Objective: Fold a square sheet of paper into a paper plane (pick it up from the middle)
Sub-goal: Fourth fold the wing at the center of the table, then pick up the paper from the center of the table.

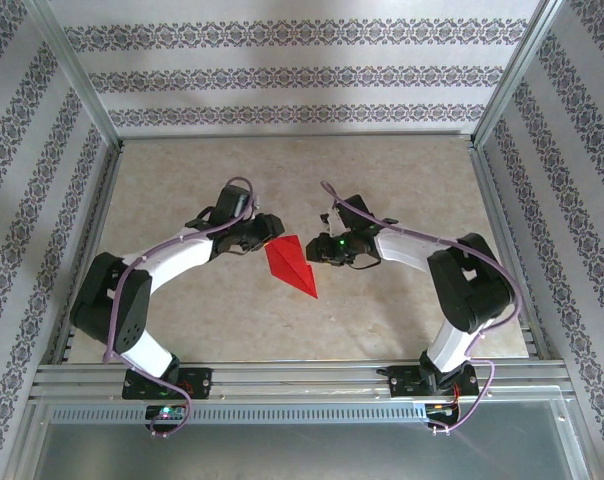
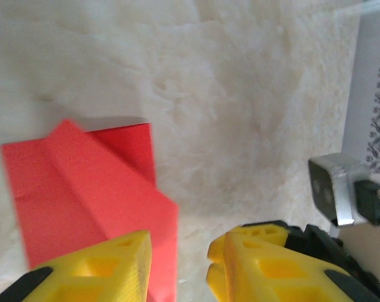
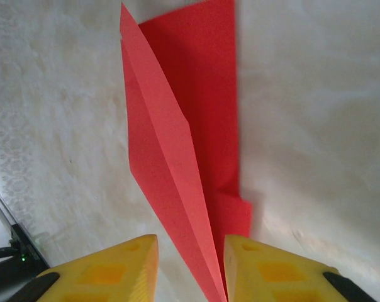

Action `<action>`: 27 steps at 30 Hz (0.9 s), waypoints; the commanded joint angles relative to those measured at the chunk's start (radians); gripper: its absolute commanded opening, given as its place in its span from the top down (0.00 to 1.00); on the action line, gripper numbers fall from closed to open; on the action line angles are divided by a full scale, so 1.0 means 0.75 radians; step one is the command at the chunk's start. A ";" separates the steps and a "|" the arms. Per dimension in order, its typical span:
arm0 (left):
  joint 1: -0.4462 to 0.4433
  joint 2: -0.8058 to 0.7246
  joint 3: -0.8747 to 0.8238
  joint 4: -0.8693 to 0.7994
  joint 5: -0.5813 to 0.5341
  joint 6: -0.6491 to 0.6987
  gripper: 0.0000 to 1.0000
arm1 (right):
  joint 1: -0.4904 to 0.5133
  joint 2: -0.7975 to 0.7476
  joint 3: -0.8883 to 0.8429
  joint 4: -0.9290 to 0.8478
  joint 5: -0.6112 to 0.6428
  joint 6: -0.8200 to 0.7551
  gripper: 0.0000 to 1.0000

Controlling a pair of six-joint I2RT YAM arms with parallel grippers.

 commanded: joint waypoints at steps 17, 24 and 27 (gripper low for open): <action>0.111 -0.074 -0.263 0.294 0.116 -0.169 0.54 | -0.046 0.246 0.139 0.275 -0.317 0.022 0.90; 0.120 -0.142 -0.286 0.535 0.295 -0.180 0.50 | -0.088 0.131 0.083 0.533 -0.445 0.228 0.93; 0.112 -0.155 -0.307 0.725 0.356 -0.231 0.46 | -0.093 0.082 0.065 0.631 -0.482 0.327 0.93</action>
